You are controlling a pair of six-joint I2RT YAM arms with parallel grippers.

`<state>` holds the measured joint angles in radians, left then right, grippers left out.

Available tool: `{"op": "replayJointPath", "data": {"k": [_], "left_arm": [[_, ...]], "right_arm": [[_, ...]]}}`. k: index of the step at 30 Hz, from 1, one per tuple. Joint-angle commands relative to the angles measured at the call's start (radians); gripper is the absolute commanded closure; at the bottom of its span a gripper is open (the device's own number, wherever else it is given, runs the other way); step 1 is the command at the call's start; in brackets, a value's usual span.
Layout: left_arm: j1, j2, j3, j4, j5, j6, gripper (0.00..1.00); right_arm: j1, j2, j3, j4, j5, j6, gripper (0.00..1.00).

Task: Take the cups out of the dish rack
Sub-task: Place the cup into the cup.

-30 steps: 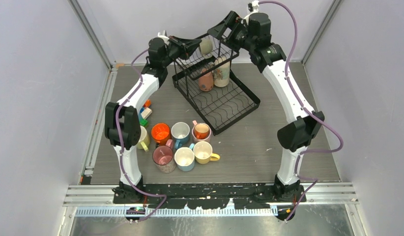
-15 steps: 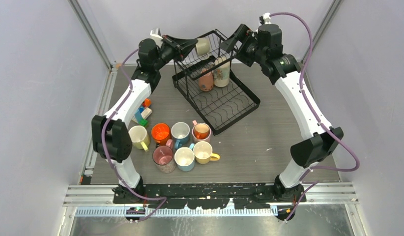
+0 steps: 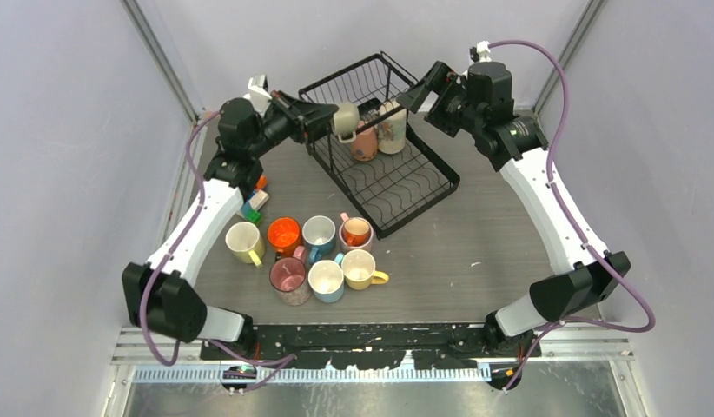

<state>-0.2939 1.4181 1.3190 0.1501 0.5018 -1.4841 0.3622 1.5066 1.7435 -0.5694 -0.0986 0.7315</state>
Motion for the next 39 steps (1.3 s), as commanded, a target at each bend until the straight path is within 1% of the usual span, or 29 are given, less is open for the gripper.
{"op": "replayJointPath", "data": {"k": [1, 8, 16, 21, 29, 39], "left_arm": [[-0.004, -0.133, -0.085, -0.045, 0.033, 0.077, 1.0], [-0.004, -0.27, -0.189, -0.176, 0.051, 0.156, 1.0], [-0.004, -0.379, -0.306, -0.298, 0.061, 0.227, 1.0], [-0.004, -0.421, -0.329, -0.407, 0.046, 0.309, 1.0], [-0.004, -0.422, -0.319, -0.593, -0.011, 0.461, 1.0], [-0.004, -0.379, -0.335, -0.696, -0.069, 0.565, 1.0]], "right_arm": [[-0.002, -0.045, -0.016, 0.017, -0.007, -0.004, 0.07], [-0.002, -0.055, -0.049, 0.019, -0.023, 0.0, 0.07], [0.0, -0.079, -0.108, 0.029, -0.036, 0.001, 0.08], [0.001, -0.096, -0.136, 0.026, -0.04, -0.002, 0.08], [0.005, -0.118, -0.19, 0.033, -0.037, -0.004, 0.08], [0.006, -0.117, -0.233, 0.049, -0.043, -0.006, 0.08]]}}
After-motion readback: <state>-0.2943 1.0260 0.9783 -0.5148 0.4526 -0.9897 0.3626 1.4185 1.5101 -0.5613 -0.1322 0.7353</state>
